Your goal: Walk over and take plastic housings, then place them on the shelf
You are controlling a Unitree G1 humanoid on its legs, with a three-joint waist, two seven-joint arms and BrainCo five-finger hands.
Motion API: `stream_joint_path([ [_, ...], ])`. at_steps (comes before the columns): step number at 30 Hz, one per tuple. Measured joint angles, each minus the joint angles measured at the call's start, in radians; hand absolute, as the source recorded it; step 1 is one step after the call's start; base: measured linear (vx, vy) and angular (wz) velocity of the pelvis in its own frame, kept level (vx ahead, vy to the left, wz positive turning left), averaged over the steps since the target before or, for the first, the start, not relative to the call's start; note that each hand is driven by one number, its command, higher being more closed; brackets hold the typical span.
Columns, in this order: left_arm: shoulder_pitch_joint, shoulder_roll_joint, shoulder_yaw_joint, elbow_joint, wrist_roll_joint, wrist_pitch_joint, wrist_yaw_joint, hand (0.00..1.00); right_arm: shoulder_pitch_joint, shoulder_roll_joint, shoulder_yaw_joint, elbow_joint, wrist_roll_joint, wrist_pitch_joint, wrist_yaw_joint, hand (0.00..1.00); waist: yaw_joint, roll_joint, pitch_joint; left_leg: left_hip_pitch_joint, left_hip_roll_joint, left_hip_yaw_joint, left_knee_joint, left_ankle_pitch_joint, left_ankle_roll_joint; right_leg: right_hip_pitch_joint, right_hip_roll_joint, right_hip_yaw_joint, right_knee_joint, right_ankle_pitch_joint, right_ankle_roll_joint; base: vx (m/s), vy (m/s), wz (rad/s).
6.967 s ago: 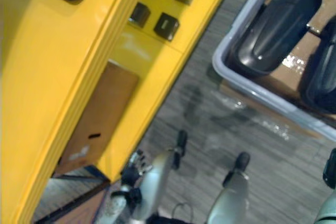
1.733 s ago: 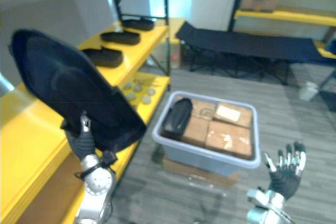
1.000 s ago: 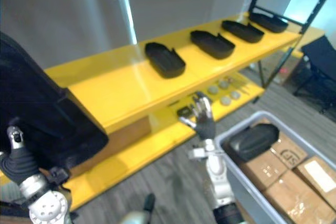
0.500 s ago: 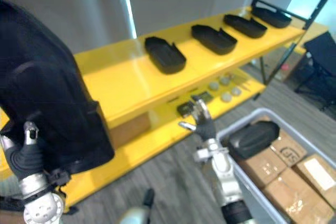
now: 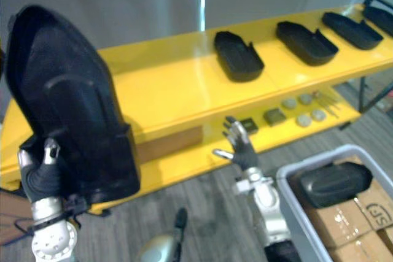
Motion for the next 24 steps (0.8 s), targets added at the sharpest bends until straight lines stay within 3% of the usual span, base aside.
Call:
stream_joint_path([
  [1,-0.024,0.014,-0.009,0.002,0.000,-0.005,-0.010,1.00,0.010,0.001,-0.009,-0.006,0.000,-0.009,0.002,0.00,-0.003,-0.002,-0.001,-0.007,-0.006,-0.005,0.000,0.003,0.004,-0.006,0.003,0.026,0.006,-0.004,0.003,-0.05,-0.031,0.82],
  [3,-0.090,0.032,-0.034,0.015,0.000,-0.025,-0.018,1.00,0.027,0.001,-0.030,-0.014,0.000,-0.025,0.020,0.00,-0.017,-0.004,0.001,-0.026,-0.008,-0.015,0.005,0.033,0.002,-0.007,0.018,0.045,0.008,0.026,0.057,-0.02,-0.049,0.53],
  [9,-0.080,0.022,-0.049,0.019,-0.010,-0.008,-0.010,1.00,-0.005,0.002,-0.029,-0.014,-0.022,-0.030,0.045,0.00,0.001,-0.005,0.006,-0.019,0.029,0.020,0.006,0.047,-0.003,-0.006,0.041,0.086,-0.026,0.037,0.076,-0.06,-0.054,-0.16],
  [12,-0.060,-0.043,-0.065,0.029,-0.048,-0.009,-0.004,1.00,-0.002,0.002,-0.029,-0.014,-0.017,-0.032,0.042,0.00,-0.006,0.023,0.021,0.001,0.061,0.049,0.005,0.026,-0.018,0.000,0.066,0.104,-0.029,0.024,0.058,-0.17,-0.013,-0.21],
  [13,-0.058,-0.052,-0.071,0.029,-0.047,-0.010,-0.003,1.00,0.000,0.002,-0.029,-0.014,-0.017,-0.032,0.040,0.00,-0.009,0.027,0.024,0.002,0.065,0.062,0.005,0.011,-0.033,0.002,0.065,0.103,-0.030,0.019,0.054,-0.16,0.057,0.05],
  [14,-0.057,-0.055,-0.083,0.039,-0.044,-0.017,-0.003,1.00,0.007,0.016,-0.029,-0.015,-0.017,-0.035,0.037,0.00,-0.018,0.004,0.033,-0.002,0.061,0.110,0.029,-0.044,-0.014,0.002,0.036,0.101,-0.036,0.017,0.045,-0.10,0.074,0.04],
  [16,-0.056,-0.054,-0.082,0.039,-0.037,-0.020,0.005,1.00,0.009,0.037,-0.028,-0.015,-0.017,-0.042,0.028,0.00,-0.017,0.001,0.037,-0.026,0.054,0.150,0.205,-0.086,0.030,0.012,0.007,0.105,-0.031,0.017,0.046,-0.04,0.076,-0.07],
  [17,-0.062,-0.054,-0.080,0.039,-0.037,-0.025,0.012,1.00,0.011,0.049,-0.029,-0.015,-0.018,-0.062,0.004,0.00,-0.021,-0.007,0.039,-0.035,0.037,0.163,0.243,-0.136,0.018,0.019,-0.009,0.105,-0.024,0.009,0.047,0.02,0.080,-0.08],
  [19,-0.073,-0.059,-0.083,0.038,-0.037,-0.031,0.011,1.00,0.017,0.074,-0.035,-0.021,-0.015,-0.091,-0.041,0.00,-0.025,-0.030,0.036,-0.042,0.008,0.184,0.305,-0.196,0.037,0.031,-0.050,0.106,-0.015,-0.008,0.018,0.08,0.111,-0.09],
  [20,-0.079,-0.060,-0.083,0.038,-0.037,-0.033,0.010,1.00,0.022,0.079,-0.040,-0.029,-0.016,-0.098,-0.054,0.00,-0.023,-0.027,0.034,-0.040,0.003,0.197,0.328,-0.226,0.041,0.035,-0.058,0.110,0.025,0.001,0.017,0.17,0.146,-0.01],
  [22,-0.111,-0.061,-0.087,0.053,-0.037,-0.029,0.007,1.00,0.044,0.090,-0.068,-0.050,-0.028,-0.105,-0.103,0.00,-0.048,-0.026,0.040,-0.030,-0.009,0.193,0.373,-0.276,0.060,-0.091,-0.120,0.167,0.339,0.061,-0.064,0.21,0.195,0.12],
  [23,-0.121,-0.049,-0.087,0.053,-0.037,-0.027,0.007,1.00,0.059,0.104,-0.099,-0.068,-0.047,-0.105,-0.127,0.00,-0.055,-0.032,0.043,0.002,-0.011,0.191,0.360,-0.294,0.066,-0.170,-0.134,0.238,0.491,0.163,-0.073,0.26,0.238,0.00],
  [24,-0.129,-0.039,-0.087,0.053,-0.037,-0.018,0.008,1.00,0.067,0.115,-0.135,-0.083,-0.067,-0.111,-0.143,0.00,-0.060,-0.037,0.044,0.043,-0.011,0.187,0.326,-0.300,0.073,-0.231,-0.129,0.307,0.597,0.229,-0.046,0.21,0.193,-0.05],
])
